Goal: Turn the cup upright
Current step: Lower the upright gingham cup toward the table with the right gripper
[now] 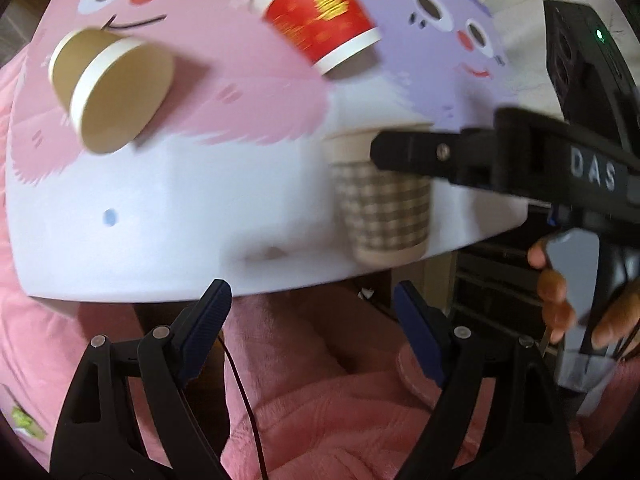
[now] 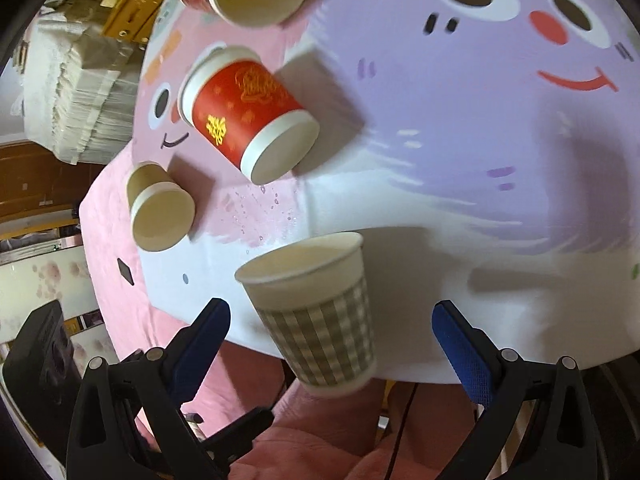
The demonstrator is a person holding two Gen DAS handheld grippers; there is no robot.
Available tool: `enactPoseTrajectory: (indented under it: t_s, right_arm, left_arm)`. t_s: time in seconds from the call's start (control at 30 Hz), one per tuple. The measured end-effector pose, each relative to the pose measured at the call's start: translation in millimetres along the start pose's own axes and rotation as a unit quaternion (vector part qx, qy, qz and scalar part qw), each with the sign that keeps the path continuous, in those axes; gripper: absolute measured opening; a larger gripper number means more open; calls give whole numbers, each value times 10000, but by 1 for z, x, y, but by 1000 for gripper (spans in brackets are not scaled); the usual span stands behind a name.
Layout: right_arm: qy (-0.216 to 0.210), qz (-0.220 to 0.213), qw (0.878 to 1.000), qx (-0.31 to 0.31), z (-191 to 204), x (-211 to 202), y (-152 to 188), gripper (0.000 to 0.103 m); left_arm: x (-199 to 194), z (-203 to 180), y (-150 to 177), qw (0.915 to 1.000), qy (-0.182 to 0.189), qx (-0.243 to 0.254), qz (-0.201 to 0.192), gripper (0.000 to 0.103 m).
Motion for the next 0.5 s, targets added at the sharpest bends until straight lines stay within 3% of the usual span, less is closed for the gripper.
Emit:
enactPoseTrajectory:
  t_s: [0.3, 0.5]
  right_arm:
    - [825, -44, 9964, -188, 21, 25, -10, 98]
    - [1076, -15, 9942, 37, 24, 37, -9, 77]
  left_arm:
    - [-10, 21, -23, 9961, -234, 814, 260, 81]
    - [-15, 20, -38, 9850, -475, 1622, 337, 81]
Point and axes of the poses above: each gripper's, at about its wrist camera, not at the fingertips, and x roughly the way its jaws point, z to its left, y to its underside, the point moved 7 cm from there along x, roughly the way its jaws point, and after that the axes turned 12 degrees about -x, right-handed, at the moved point
